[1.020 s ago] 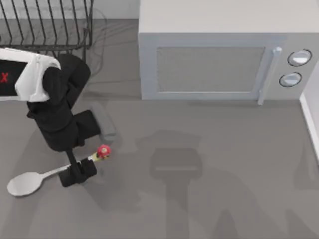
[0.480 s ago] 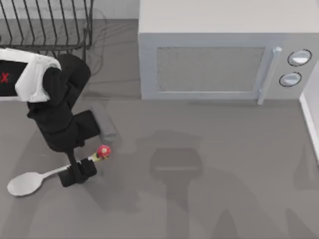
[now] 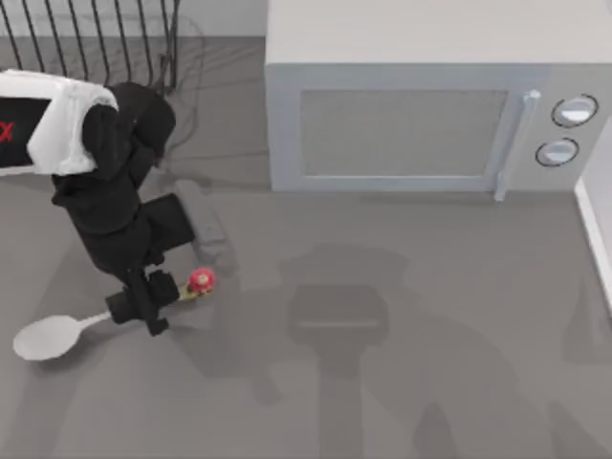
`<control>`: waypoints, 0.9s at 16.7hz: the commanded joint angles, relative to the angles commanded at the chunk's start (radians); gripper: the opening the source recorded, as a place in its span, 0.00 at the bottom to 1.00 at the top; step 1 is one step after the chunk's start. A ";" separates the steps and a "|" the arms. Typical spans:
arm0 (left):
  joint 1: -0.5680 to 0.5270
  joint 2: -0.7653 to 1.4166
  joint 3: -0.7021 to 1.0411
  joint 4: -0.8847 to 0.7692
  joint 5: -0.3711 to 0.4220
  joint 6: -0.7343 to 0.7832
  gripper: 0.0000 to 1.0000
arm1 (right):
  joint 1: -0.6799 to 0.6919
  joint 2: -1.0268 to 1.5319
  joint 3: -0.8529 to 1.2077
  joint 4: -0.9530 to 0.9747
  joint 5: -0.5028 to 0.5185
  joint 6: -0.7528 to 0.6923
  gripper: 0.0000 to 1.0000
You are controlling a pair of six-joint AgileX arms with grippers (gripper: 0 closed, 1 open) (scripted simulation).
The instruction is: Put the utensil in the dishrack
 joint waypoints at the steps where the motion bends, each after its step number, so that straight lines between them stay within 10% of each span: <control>1: -0.001 -0.005 0.042 -0.044 0.000 0.001 0.00 | 0.000 0.000 0.000 0.000 0.000 0.000 1.00; 9: -0.004 -0.087 0.465 -0.597 0.000 -0.007 0.00 | 0.000 0.000 0.000 0.000 0.000 0.000 1.00; 15: -0.004 -0.129 0.578 -0.713 -0.001 -0.014 0.00 | 0.000 0.000 0.000 0.000 0.000 0.000 1.00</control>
